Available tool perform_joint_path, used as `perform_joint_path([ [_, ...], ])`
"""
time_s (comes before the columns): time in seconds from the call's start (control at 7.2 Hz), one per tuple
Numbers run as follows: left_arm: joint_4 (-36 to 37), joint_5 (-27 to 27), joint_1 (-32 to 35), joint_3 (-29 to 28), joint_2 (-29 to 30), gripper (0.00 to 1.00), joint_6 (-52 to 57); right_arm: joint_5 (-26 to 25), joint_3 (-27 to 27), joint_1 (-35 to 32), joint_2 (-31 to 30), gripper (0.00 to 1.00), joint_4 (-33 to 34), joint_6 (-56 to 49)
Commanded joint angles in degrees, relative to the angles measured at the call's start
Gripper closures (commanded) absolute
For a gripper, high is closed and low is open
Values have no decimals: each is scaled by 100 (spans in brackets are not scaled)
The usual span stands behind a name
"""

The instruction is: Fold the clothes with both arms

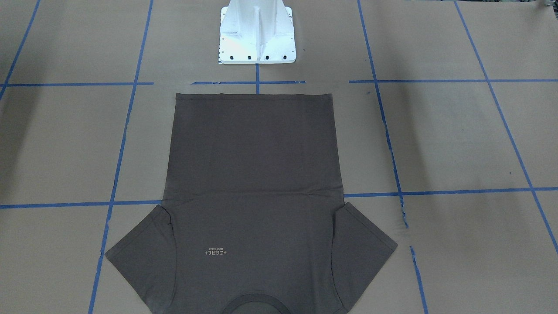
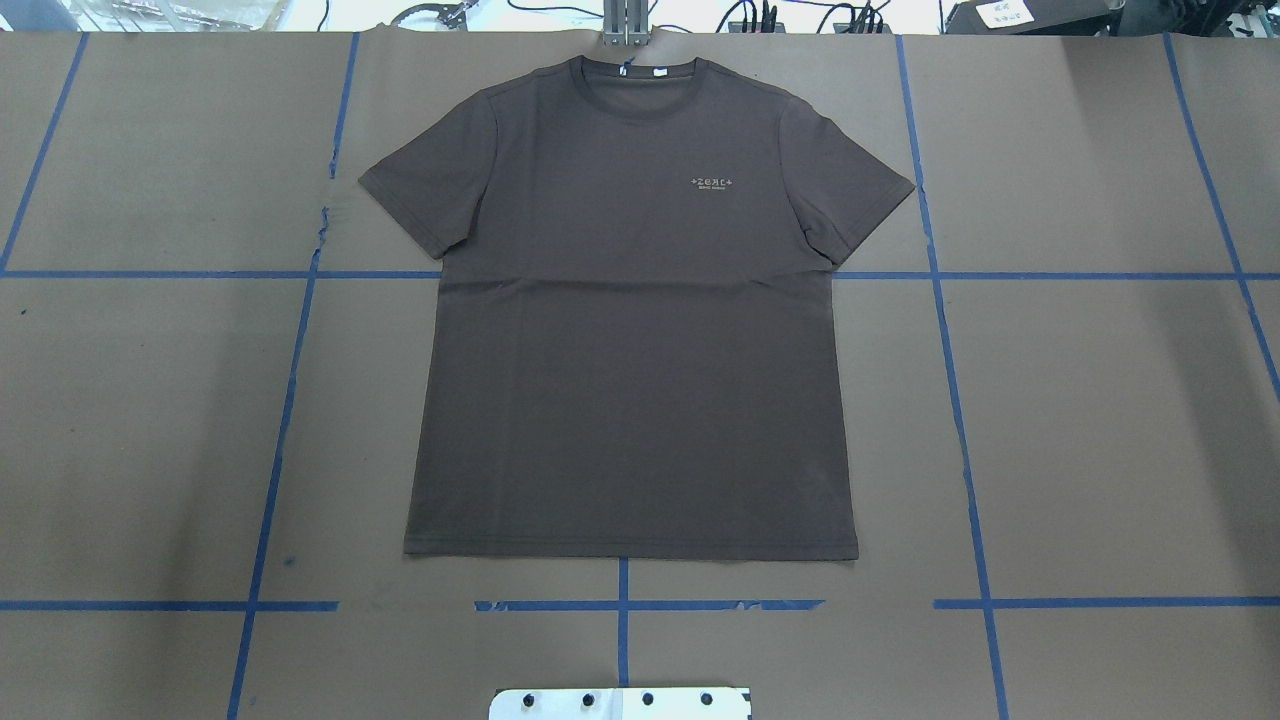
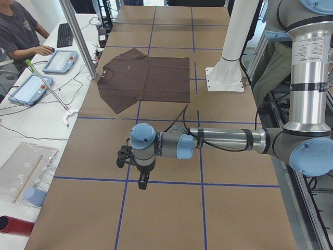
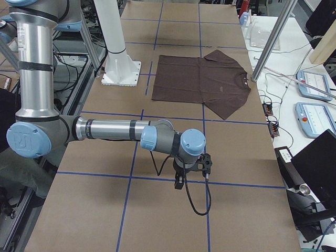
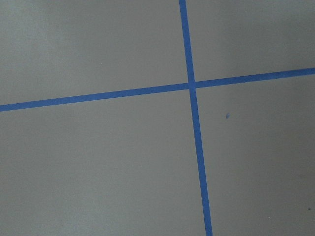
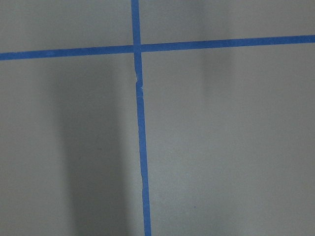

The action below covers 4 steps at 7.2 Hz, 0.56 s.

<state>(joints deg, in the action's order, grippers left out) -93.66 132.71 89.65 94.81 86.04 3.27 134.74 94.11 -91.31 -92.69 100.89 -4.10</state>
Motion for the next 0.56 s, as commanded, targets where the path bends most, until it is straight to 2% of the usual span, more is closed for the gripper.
perform_joint_path([
  [0.0,14,17,0,72,-8,0,-19,61,20,-1,84,0,1,23],
  [0.14,6,26,0,125,9,0,-28,592,37,8,128,0,-8,32],
  [0.28,49,113,0,404,305,0,-28,867,11,8,181,0,-295,41],
  [0.42,-29,532,0,824,369,0,-2,870,-93,26,390,0,-889,537],
])
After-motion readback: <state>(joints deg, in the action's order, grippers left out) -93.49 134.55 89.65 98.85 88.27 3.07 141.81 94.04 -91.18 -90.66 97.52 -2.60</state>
